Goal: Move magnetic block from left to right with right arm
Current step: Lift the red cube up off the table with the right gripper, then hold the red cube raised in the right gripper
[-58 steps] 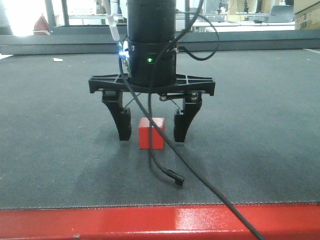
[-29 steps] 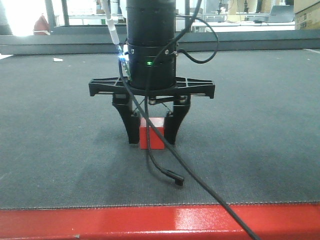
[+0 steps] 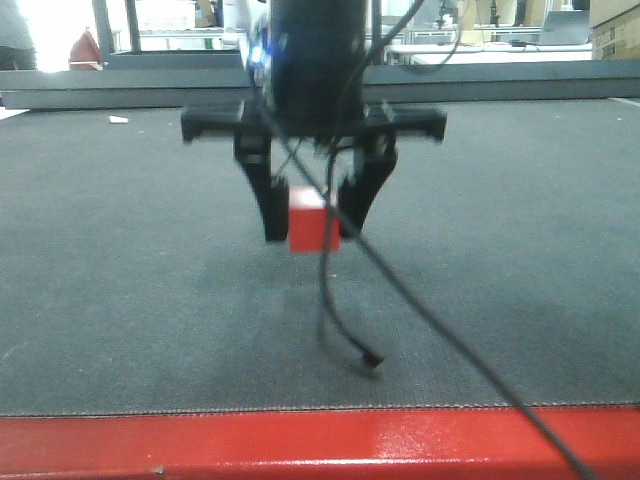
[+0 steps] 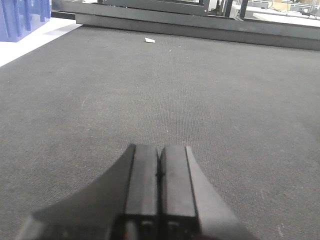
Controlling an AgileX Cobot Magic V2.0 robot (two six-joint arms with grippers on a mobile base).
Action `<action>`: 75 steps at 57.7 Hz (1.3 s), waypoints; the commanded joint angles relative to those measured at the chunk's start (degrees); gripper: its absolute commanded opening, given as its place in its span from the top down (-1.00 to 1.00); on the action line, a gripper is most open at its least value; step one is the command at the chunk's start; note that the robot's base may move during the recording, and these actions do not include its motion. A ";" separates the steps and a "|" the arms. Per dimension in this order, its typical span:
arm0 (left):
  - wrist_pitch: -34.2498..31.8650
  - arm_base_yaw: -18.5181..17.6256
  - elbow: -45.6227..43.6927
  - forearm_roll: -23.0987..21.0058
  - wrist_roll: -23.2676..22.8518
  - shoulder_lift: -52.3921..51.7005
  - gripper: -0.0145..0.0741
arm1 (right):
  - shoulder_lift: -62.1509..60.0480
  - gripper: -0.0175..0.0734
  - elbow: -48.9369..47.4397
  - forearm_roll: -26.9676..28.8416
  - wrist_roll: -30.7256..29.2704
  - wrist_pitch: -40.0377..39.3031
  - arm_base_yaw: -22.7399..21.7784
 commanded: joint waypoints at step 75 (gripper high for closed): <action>-4.77 -0.38 0.65 -0.51 0.00 -0.68 0.96 | -77.55 -0.05 66.29 4.95 -39.91 -45.49 -38.62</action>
